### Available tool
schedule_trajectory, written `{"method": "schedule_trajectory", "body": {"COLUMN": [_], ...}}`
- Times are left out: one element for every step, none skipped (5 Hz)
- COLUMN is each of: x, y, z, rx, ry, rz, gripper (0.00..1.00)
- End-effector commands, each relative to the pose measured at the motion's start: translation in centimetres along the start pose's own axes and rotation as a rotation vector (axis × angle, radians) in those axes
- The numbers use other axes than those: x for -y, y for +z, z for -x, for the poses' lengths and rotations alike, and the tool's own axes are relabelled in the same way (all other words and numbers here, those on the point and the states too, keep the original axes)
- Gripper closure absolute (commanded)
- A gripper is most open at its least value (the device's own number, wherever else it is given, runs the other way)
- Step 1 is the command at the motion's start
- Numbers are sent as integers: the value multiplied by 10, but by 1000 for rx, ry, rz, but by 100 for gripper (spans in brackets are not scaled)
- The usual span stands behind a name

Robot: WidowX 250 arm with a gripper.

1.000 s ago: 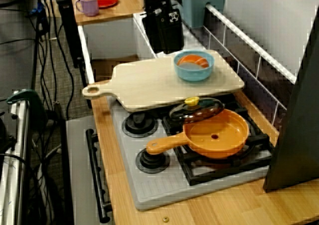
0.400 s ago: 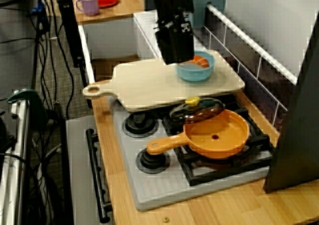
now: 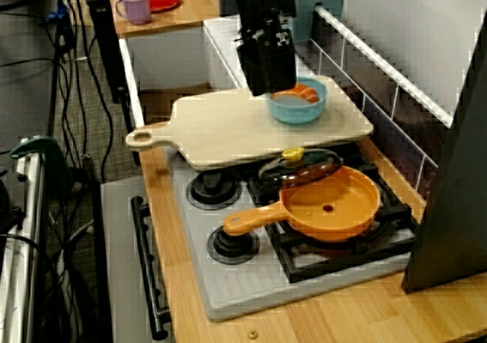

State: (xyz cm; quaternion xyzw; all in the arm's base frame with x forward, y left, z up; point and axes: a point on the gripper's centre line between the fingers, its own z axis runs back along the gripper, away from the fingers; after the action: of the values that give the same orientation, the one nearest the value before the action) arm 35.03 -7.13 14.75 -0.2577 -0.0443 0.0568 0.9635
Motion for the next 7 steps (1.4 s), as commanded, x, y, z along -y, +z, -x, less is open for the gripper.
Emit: {"method": "schedule_trajectory", "body": {"x": [7, 7, 7, -10, -16, -24, -28], "y": [9, 9, 9, 2, 5, 0, -8], "z": [-6, -6, -6, -11, -14, -13, -10], "rx": [47, 47, 47, 47, 36, 37, 35], "ry": [-18, -18, -18, 0, 2, 0, 0], "rz": [8, 8, 8, 38, 67, 76, 78], "gripper": [0, 0, 0, 0, 0, 0, 0]}}
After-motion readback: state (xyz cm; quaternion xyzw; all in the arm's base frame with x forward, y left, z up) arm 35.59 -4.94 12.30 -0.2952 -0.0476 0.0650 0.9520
